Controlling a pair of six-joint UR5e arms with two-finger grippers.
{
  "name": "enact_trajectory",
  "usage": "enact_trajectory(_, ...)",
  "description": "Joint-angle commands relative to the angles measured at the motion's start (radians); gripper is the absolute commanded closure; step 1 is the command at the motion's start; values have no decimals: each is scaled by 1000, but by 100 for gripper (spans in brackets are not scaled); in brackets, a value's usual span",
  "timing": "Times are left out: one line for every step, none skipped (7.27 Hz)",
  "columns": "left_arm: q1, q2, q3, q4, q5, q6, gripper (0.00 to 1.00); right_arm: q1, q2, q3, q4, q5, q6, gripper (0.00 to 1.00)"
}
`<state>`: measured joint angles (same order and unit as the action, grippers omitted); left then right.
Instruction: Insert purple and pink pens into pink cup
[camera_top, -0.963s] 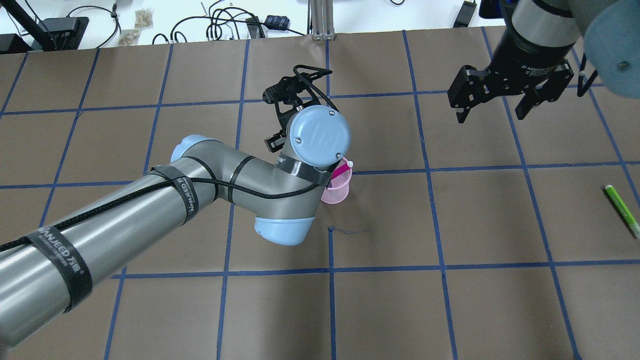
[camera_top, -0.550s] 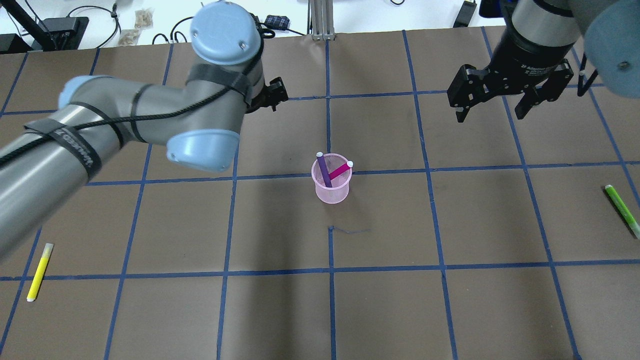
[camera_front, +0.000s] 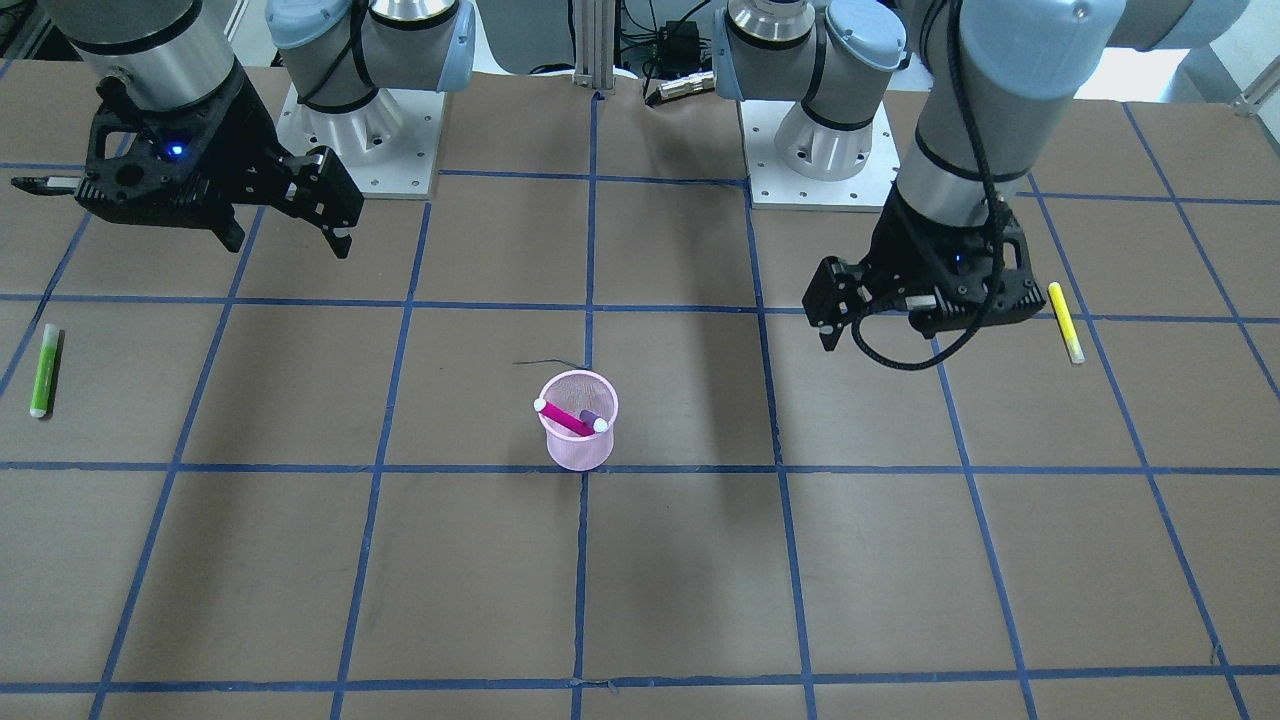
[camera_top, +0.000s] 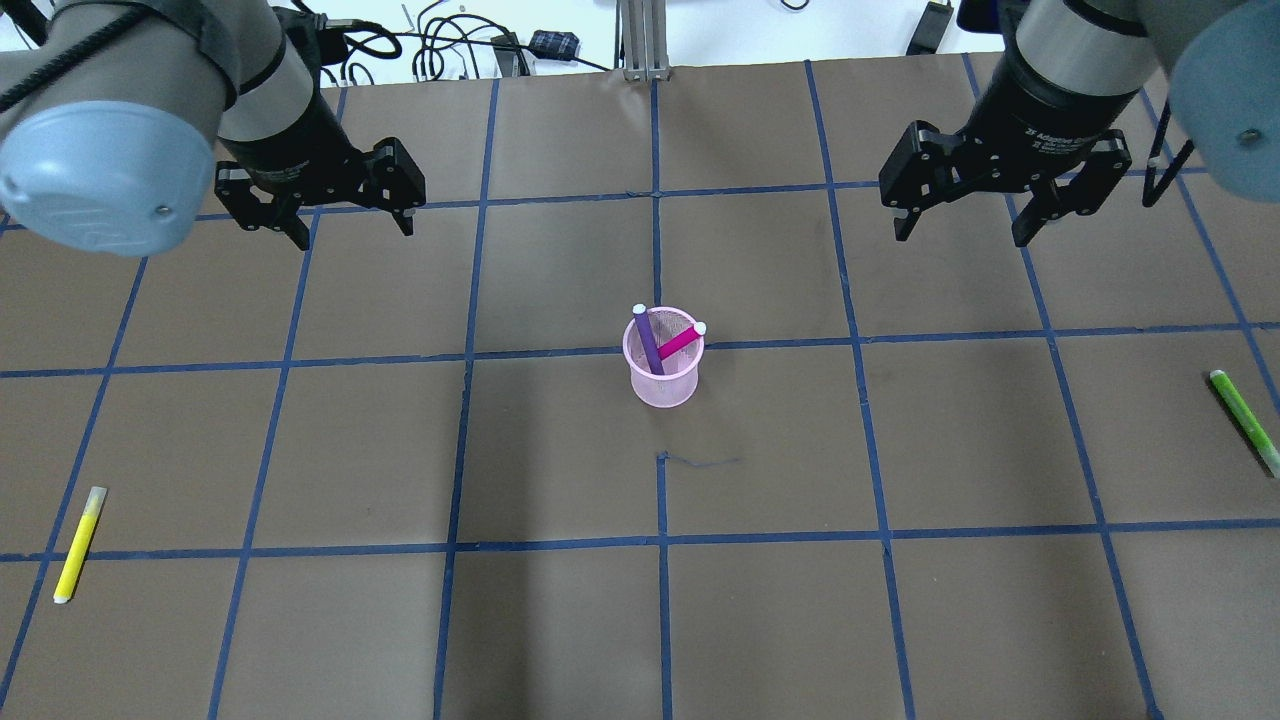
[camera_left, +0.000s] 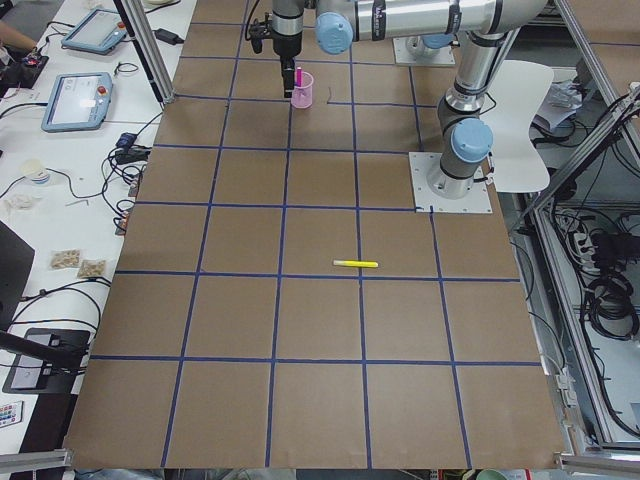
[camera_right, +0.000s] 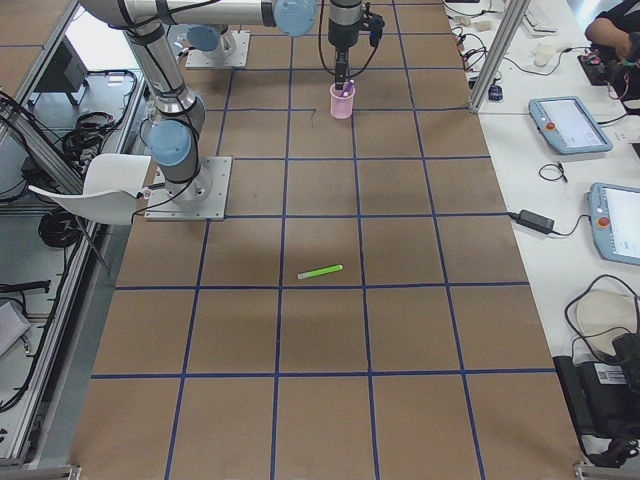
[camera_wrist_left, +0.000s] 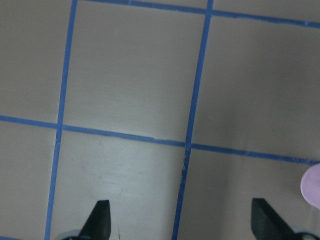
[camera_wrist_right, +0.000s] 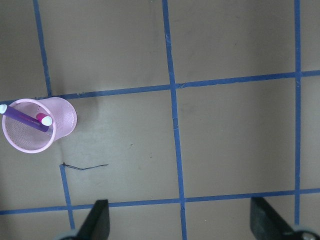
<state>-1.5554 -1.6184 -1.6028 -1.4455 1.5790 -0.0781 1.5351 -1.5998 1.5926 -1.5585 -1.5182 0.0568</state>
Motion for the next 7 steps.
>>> enact_trajectory(3, 72, 72, -188, -48, 145, 0, 0, 1, 0, 0, 0, 9, 0)
enact_trajectory(-3, 86, 73, -184, -44, 158, 0, 0, 1, -3, 0, -6, 11, 0)
enact_trajectory(-2, 109, 73, -184, -53, 159, 0, -4, 1, -2, -1, -10, 11, 0)
enact_trajectory(-2, 107, 57, -176, -37, 159, 0, -9, 0, 1, -5, -14, 11, 0)
enact_trajectory(-2, 94, 50, -161, -37, 159, 0, -7, -2, 1, -9, -13, 12, 0)
enact_trajectory(1, 84, 44, -153, -36, 152, 0, -9, -2, 1, -23, -14, 12, 0)
enact_trajectory(12, 77, 41, -116, -36, 124, 0, -9, -2, 3, -21, -14, 12, 0)
